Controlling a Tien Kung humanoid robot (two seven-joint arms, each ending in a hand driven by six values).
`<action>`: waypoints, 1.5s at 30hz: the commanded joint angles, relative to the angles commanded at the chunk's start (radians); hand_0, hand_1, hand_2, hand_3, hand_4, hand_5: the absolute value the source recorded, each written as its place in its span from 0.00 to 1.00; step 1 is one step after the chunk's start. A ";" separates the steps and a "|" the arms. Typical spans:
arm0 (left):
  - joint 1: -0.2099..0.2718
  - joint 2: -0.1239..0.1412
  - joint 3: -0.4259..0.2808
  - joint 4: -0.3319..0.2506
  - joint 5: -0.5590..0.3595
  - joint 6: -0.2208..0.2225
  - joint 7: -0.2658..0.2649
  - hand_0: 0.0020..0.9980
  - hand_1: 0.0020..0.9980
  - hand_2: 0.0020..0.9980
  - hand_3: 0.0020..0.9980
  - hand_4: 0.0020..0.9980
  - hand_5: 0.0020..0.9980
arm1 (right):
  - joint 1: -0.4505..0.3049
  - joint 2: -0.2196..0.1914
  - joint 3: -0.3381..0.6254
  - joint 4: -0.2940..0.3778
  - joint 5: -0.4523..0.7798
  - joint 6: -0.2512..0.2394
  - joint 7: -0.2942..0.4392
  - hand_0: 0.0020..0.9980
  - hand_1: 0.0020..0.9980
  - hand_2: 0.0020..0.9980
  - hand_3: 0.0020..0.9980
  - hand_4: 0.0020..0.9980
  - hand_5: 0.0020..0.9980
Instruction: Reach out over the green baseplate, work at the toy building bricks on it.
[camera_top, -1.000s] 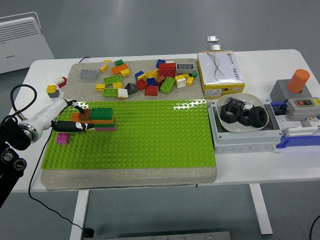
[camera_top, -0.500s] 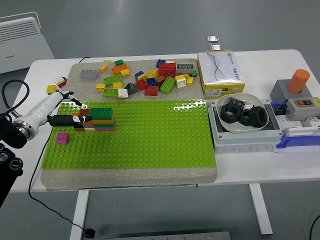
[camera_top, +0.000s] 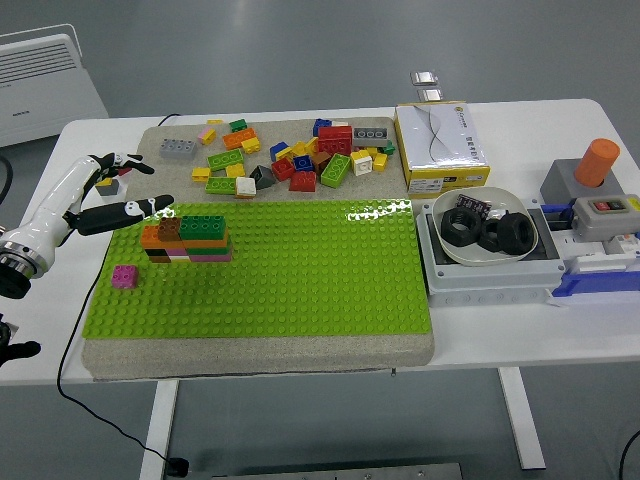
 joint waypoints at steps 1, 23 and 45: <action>0.003 -0.001 -0.005 -0.005 -0.023 0.002 -0.007 0.86 0.83 0.82 0.64 0.98 0.43 | -0.001 0.000 0.001 0.000 -0.002 0.001 0.001 0.69 0.65 0.65 0.73 0.91 1.00; 0.027 -0.029 -0.010 -0.055 -0.088 0.005 -0.021 0.84 0.81 0.79 0.63 0.97 0.42 | 0.003 0.001 -0.052 0.000 0.047 0.002 0.009 0.68 0.65 0.66 0.73 0.90 1.00; 0.066 -0.042 -0.107 -0.063 -0.038 0.008 -0.018 0.84 0.81 0.79 0.62 0.93 0.36 | -0.003 0.011 -0.044 0.000 0.045 0.007 0.009 0.68 0.65 0.66 0.73 0.88 1.00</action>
